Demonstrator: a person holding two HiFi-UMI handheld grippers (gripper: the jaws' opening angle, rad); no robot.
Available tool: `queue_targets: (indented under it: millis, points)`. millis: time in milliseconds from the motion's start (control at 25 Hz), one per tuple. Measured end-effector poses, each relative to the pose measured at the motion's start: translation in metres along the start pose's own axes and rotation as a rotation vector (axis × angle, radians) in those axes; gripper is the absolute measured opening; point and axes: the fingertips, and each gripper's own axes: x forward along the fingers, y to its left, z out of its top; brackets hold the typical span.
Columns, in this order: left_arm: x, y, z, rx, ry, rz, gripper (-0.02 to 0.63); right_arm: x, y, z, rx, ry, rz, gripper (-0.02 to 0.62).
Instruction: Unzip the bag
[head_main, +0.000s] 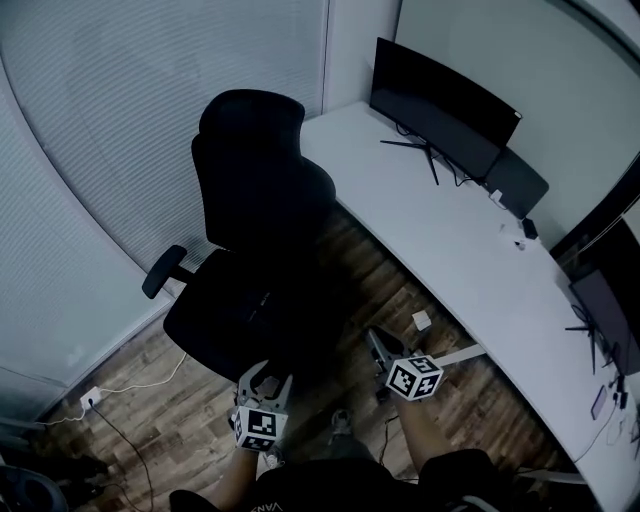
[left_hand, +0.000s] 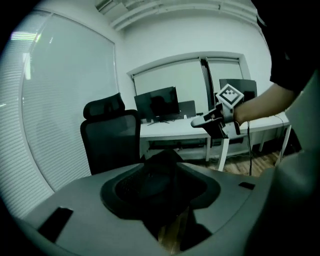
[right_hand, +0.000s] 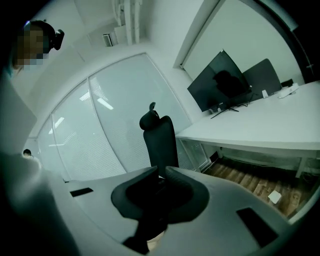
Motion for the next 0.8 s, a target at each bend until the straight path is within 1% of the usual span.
queue_targets:
  millis: [120,200,280,400,680,800]
  points:
    - [-0.022,0.003,0.018,-0.007,-0.052,-0.006,0.206,-0.022,0.023,0.004,-0.027,-0.039,-0.014,0.048]
    - [-0.037,0.006,0.025,0.006,-0.083,-0.010,0.206,-0.034,0.039,0.005,-0.036,-0.064,-0.026,0.048]
    - [-0.052,0.008,0.028,-0.009,-0.112,-0.016,0.199,-0.045,0.057,0.004,-0.044,-0.087,-0.037,0.048]
    - [-0.074,0.012,0.034,-0.050,-0.164,-0.032,0.149,-0.059,0.086,0.004,-0.064,-0.126,-0.048,0.048]
    - [-0.117,0.037,0.041,-0.047,-0.267,-0.049,0.083,-0.080,0.154,-0.007,-0.071,-0.206,-0.058,0.048]
    - [-0.134,0.045,0.041,-0.035,-0.294,-0.053,0.061,-0.086,0.177,-0.016,-0.082,-0.225,-0.060,0.048]
